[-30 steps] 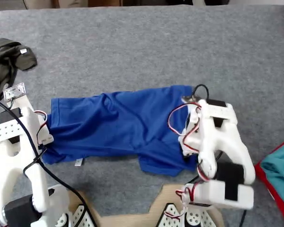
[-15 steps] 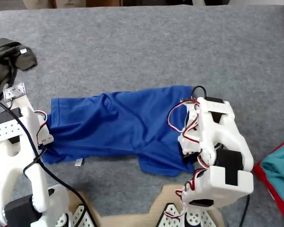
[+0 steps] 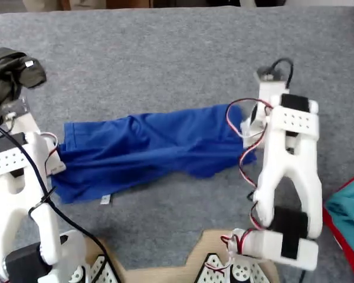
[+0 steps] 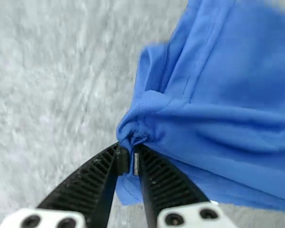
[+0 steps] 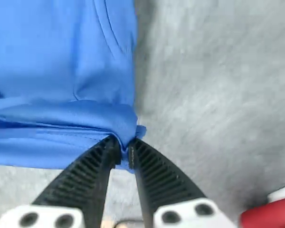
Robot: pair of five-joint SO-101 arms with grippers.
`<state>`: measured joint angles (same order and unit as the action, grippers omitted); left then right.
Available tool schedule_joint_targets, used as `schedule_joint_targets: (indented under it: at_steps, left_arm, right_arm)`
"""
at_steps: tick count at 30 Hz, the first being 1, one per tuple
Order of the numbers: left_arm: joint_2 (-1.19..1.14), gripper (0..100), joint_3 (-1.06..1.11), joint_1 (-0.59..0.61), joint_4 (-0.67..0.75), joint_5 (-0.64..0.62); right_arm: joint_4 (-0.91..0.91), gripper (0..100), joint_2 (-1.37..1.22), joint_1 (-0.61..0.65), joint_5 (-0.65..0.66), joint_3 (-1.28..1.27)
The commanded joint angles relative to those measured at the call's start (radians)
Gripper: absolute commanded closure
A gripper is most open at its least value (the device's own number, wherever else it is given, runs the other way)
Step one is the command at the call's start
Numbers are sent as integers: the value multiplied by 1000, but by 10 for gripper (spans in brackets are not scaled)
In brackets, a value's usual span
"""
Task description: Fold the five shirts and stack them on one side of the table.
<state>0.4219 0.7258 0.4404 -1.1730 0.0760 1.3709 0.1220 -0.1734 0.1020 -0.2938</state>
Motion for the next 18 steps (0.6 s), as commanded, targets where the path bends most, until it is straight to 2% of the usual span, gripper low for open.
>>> schedule_joint_targets:
  at_steps: [1,8,12,18]
  left_arm:
    - [10,981,-133,2,17,-8]
    - [10,981,-407,2,9,-68]
    - [10,981,-611,-8,-52,-121]
    - [5,981,-884,-71,-80,-176]
  right_arm:
    - [-3,993,104,-19,-6,147]
    - [-15,993,111,-19,-2,329]
    - [-23,993,105,-19,-8,446]
    - [-25,993,102,36,-15,693]
